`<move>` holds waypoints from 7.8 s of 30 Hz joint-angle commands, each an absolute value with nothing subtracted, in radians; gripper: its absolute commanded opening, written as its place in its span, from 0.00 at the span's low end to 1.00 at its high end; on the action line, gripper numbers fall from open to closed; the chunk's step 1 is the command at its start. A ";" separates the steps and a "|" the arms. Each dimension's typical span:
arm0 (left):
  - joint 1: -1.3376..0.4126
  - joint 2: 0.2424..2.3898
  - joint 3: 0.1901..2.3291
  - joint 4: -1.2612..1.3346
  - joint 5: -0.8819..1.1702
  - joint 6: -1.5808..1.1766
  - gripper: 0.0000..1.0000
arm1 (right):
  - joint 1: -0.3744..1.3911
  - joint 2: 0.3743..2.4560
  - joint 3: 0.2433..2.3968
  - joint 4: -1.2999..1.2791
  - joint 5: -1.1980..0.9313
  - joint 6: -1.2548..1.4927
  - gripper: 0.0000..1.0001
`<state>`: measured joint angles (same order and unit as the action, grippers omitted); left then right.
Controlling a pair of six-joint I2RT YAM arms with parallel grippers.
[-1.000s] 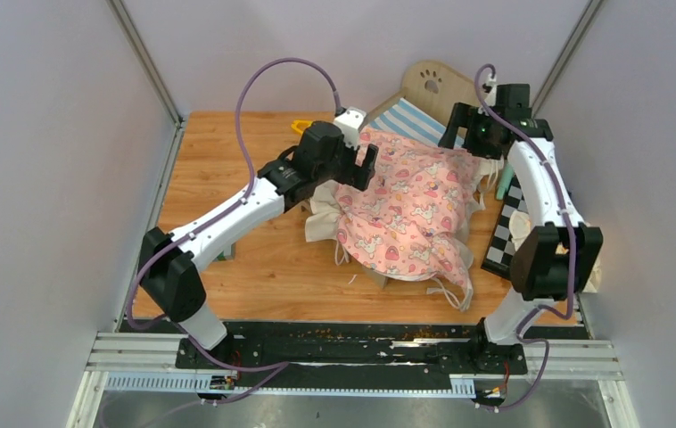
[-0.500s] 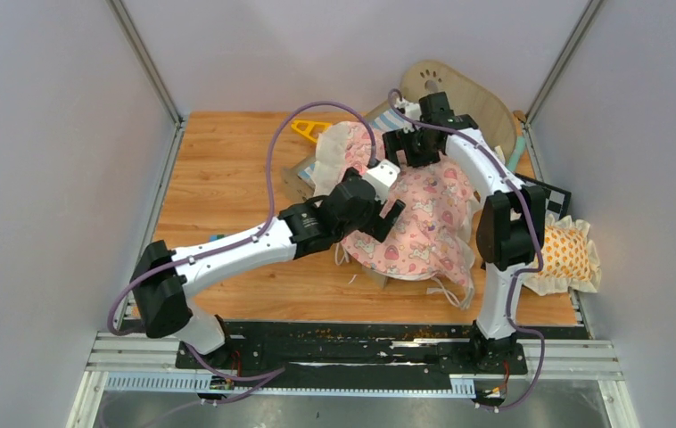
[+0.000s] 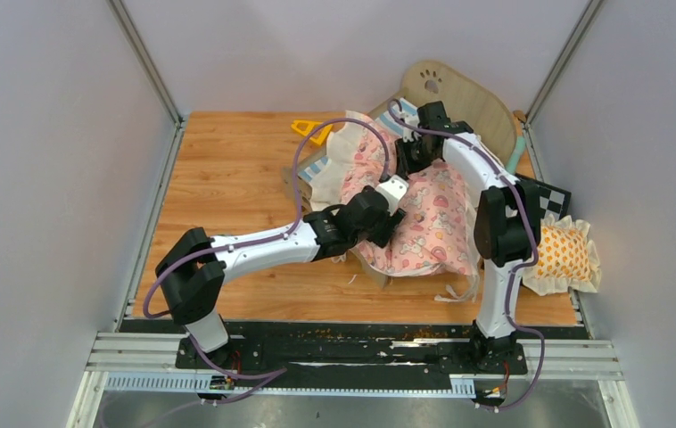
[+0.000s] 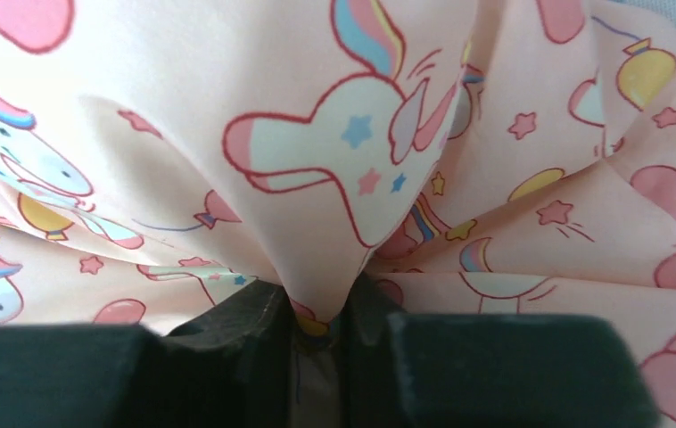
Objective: Set up the pet bed
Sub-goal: Adjust the mattress on the bed frame, then adjust the bed frame at the center of the board.
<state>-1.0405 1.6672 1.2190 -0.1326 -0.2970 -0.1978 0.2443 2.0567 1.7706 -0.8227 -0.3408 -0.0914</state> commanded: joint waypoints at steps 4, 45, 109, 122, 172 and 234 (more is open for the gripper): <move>-1.045 1.701 1.297 -0.218 -0.288 -0.183 0.05 | 0.244 1.899 1.797 -0.810 -0.313 0.007 0.00; -0.722 1.476 1.365 -0.182 -0.155 0.126 0.00 | 0.225 1.428 1.574 -0.348 0.121 0.201 0.00; -0.833 1.196 0.343 0.919 -0.300 -0.956 1.00 | 0.184 0.812 1.096 -0.674 -0.107 0.283 0.77; -0.926 1.288 0.718 0.239 -0.510 -0.852 0.83 | 0.184 0.756 1.073 -0.706 -0.081 0.271 0.77; -0.493 1.270 0.947 -0.489 -0.589 -0.456 0.27 | 0.184 0.720 1.014 -0.722 -0.072 0.249 0.77; -0.354 1.220 1.216 -0.544 -0.364 -0.103 0.85 | 0.181 0.938 1.029 -0.293 0.057 -0.032 0.57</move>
